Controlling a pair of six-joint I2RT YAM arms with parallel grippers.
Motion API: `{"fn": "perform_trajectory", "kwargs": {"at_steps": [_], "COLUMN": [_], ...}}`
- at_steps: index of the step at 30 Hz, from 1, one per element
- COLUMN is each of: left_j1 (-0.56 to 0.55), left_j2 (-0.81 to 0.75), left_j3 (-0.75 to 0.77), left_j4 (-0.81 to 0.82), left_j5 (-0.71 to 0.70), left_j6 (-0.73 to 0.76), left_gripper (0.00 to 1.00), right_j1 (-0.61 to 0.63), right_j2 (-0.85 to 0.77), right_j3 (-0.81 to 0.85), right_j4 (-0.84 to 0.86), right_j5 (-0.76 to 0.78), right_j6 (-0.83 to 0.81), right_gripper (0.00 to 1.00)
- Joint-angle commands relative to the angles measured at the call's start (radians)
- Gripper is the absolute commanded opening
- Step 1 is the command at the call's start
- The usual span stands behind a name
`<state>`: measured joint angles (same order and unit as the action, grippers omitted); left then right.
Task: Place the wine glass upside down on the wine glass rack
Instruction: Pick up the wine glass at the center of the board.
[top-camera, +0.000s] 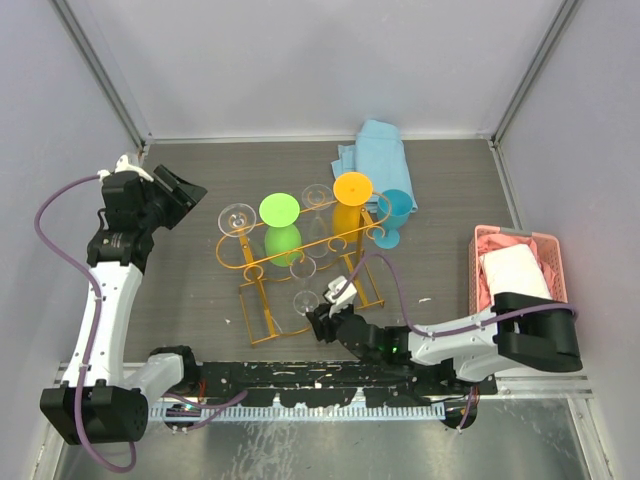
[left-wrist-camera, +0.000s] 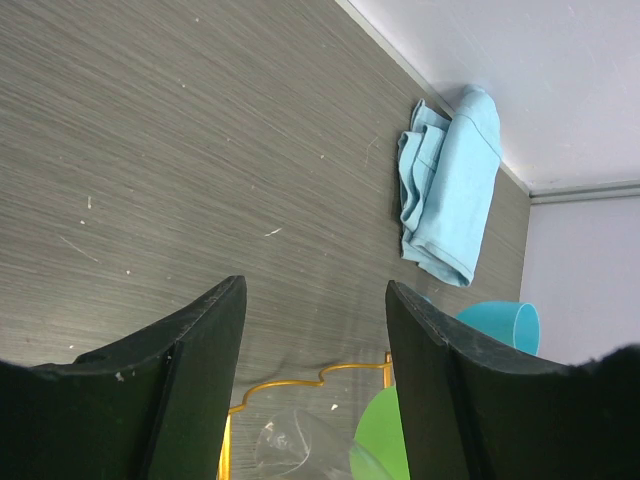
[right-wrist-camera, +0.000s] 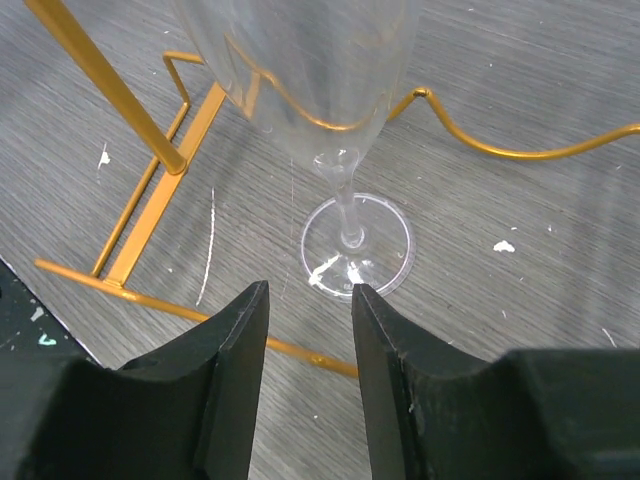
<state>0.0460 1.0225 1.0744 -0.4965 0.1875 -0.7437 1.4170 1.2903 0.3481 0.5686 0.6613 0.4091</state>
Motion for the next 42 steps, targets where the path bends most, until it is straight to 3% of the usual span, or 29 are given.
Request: {"fn": "perform_trajectory", "kwargs": {"at_steps": [1,18,29,42], "left_j1": [-0.005,-0.012,-0.02,-0.03], "left_j2": [-0.02,-0.043,-0.038,-0.04], "left_j3": [0.007,0.006,0.005,0.015], "left_j4": [0.067,0.057,0.064,0.056], "left_j5": [0.009,-0.007,-0.008,-0.019], "left_j6": [0.014,0.032,0.033,0.047], "left_gripper": [0.59,0.6,0.6,0.6], "right_j1": [0.008,0.023,0.023,0.023], "right_j2": [0.059,0.298,0.402,0.544], "right_j3": [0.036,0.063,0.085,0.101], "right_j4": [0.147,0.477,0.589,0.778], "right_j5": [0.073,0.173,0.23,0.291], "right_j6": [-0.066,-0.17,-0.214,-0.267], "right_gripper": [0.44,0.44,0.44,0.37]}}
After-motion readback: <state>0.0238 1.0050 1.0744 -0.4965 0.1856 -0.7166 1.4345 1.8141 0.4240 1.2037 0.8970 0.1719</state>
